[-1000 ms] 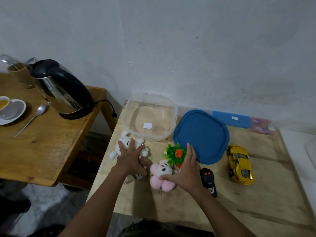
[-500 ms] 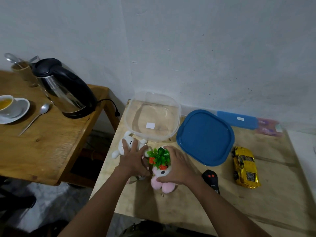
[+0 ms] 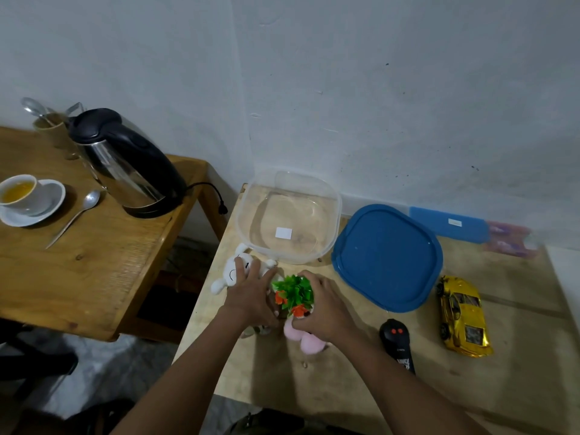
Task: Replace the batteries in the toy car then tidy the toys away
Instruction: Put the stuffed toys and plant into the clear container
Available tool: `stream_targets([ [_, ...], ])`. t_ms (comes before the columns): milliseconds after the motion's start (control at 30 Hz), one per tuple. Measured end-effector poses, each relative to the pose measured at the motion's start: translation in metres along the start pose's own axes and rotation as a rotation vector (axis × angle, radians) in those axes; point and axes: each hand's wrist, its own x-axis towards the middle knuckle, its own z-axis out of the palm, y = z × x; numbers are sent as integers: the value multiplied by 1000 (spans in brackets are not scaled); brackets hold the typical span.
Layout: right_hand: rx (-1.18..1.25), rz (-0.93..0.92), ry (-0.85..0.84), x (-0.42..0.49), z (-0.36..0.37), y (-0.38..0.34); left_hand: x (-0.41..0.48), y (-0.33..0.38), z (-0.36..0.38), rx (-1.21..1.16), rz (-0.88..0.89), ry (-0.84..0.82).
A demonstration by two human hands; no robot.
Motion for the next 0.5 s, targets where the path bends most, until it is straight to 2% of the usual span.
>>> stream_targets([
  [233, 88, 17, 34, 3, 3, 0, 2, 2, 1, -3, 10, 33],
  [500, 492, 24, 108, -12, -6, 8, -11, 2, -2, -147, -2, 78],
])
